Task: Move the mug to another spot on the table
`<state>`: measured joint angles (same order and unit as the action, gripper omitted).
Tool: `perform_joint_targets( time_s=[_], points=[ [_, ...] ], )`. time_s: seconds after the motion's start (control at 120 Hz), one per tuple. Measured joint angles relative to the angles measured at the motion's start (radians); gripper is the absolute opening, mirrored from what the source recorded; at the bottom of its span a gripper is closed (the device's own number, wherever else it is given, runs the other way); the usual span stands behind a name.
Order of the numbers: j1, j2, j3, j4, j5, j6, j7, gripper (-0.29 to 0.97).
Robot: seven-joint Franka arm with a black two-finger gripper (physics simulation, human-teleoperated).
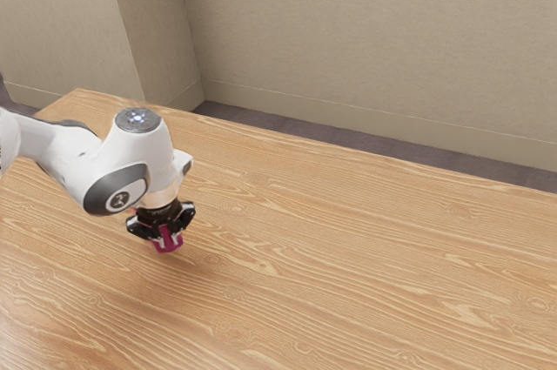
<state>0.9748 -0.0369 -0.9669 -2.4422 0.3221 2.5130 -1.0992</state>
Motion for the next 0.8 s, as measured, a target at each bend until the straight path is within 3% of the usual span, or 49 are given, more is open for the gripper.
perform_joint_targets(
  time_s=[0.242, 0.392, 0.6, 0.8],
  points=[
    [-0.135, 0.018, -0.006, -0.046, 0.001, 0.114, 0.017, -0.05],
    [-0.209, 0.073, -0.013, -0.020, 0.067, 0.152, 0.024, -0.05],
    [-0.089, 0.109, -0.002, -0.011, 0.115, 0.175, 0.030, -0.04],
    [-0.102, 0.176, 0.013, 0.020, 0.179, 0.183, 0.028, -0.05]
  ],
)
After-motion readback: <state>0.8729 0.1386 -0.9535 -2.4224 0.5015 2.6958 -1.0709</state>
